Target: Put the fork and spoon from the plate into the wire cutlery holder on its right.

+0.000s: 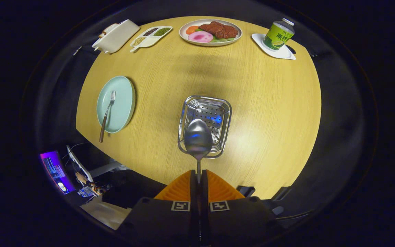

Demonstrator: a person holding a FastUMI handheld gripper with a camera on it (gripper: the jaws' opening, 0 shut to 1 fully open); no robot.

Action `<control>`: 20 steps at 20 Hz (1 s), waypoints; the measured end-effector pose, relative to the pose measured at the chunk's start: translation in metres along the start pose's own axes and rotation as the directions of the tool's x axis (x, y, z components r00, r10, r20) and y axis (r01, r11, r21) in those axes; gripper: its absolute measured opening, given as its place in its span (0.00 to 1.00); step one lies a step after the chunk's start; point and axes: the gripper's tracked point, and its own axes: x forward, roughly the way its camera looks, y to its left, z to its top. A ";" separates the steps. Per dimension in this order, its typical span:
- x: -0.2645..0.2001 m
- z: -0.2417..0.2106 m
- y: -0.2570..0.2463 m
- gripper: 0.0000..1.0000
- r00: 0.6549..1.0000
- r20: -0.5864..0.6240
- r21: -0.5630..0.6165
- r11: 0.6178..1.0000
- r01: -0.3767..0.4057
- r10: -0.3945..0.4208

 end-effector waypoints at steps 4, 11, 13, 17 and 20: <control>0.014 0.001 0.001 0.06 0.992 -0.126 -0.017 1.000 0.018 -0.020; 0.006 0.035 0.005 0.19 0.997 -0.082 0.032 0.999 -0.001 0.004; -0.006 0.038 0.005 0.36 0.999 -0.051 0.019 1.000 -0.004 0.005; -0.033 0.040 0.008 0.75 0.999 0.038 0.033 0.999 -0.023 0.022; -0.062 0.036 0.024 0.90 0.989 0.129 0.068 0.994 -0.086 0.077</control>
